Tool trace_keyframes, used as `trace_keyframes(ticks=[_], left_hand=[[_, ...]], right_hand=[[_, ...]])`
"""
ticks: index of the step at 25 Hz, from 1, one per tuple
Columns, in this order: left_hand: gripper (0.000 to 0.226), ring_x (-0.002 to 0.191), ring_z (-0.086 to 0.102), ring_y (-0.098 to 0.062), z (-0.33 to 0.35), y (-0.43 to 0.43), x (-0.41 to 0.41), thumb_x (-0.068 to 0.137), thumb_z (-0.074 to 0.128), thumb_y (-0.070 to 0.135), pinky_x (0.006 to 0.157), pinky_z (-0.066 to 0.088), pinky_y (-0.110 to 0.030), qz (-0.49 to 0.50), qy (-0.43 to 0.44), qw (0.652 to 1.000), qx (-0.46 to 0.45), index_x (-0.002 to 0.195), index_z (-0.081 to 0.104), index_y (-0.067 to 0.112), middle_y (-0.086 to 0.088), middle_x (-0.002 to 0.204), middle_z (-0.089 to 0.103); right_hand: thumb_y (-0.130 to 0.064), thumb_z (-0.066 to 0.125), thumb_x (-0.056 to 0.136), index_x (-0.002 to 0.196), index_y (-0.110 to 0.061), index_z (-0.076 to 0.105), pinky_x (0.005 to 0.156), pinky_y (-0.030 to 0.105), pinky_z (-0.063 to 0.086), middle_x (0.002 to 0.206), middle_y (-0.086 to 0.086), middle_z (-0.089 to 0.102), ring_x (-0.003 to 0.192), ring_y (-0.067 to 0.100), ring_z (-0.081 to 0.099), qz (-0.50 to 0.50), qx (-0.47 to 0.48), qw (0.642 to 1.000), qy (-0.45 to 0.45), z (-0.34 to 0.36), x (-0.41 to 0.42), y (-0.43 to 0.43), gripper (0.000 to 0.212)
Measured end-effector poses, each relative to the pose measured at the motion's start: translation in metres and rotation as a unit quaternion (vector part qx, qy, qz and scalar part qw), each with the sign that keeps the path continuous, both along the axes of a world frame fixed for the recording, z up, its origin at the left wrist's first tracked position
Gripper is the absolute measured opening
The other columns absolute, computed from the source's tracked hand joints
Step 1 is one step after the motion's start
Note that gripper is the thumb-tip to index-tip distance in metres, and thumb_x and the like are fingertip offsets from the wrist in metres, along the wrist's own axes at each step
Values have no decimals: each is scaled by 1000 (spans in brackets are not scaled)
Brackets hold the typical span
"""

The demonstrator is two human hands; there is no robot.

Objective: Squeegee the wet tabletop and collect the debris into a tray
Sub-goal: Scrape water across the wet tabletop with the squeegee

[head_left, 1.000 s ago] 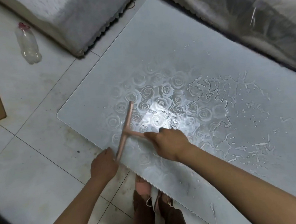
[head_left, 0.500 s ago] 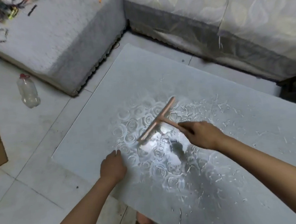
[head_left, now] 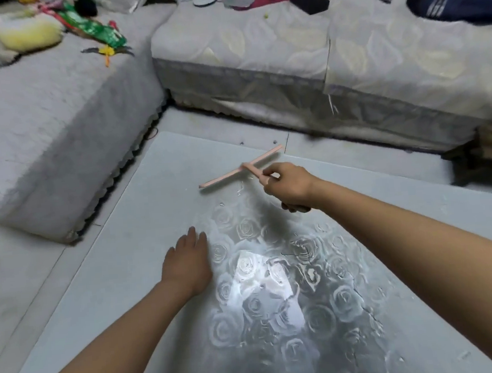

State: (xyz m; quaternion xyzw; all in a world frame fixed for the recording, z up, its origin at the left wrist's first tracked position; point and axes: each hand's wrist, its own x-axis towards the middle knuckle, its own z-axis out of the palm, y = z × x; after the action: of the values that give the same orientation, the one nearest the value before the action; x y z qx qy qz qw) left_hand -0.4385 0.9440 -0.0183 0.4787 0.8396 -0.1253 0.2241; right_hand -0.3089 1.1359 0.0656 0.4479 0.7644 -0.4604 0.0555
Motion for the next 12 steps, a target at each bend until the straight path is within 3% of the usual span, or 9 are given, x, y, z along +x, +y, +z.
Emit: trace_keyframes(ticks=[4, 7, 9, 12], left_hand=[[54, 143, 16, -26, -17, 14, -28, 98, 33, 28, 110, 29, -40, -21, -1, 1000, -5, 147, 18, 13, -10, 158, 1], [52, 144, 14, -22, -17, 17, -39, 100, 30, 33, 111, 28, -41, -33, -23, 999, -31, 147, 18, 13, -6, 159, 2], [52, 145, 10, -20, -15, 26, -46, 100, 29, 30, 113, 25, -42, -46, -30, 998, -40, 148, 18, 12, -3, 159, 0], [53, 145, 11, -20, -17, 44, -56, 97, 31, 22, 114, 23, -41, -54, -18, 998, -33, 147, 20, 12, -4, 159, 2]], right_hand=[[-26, 43, 98, 115, -20, 59, 51, 23, 38, 93, 9, 66, 56, 17, 50, 89, 114, 984, -101, 5, 54, -24, 24], [-41, 40, 97, 108, -22, 63, 36, 16, 35, 70, 0, 62, 39, 8, 48, 120, 27, 974, -188, 53, 87, -35, 32], [-47, 39, 96, 104, -24, 65, 37, 13, 34, 67, 0, 63, 40, 6, 52, 128, 31, 974, -182, 76, 70, -24, 36], [-32, 43, 98, 111, -25, 64, 39, 13, 34, 83, 3, 62, 54, 9, 52, 138, 125, 974, -127, 66, 4, 9, 26]])
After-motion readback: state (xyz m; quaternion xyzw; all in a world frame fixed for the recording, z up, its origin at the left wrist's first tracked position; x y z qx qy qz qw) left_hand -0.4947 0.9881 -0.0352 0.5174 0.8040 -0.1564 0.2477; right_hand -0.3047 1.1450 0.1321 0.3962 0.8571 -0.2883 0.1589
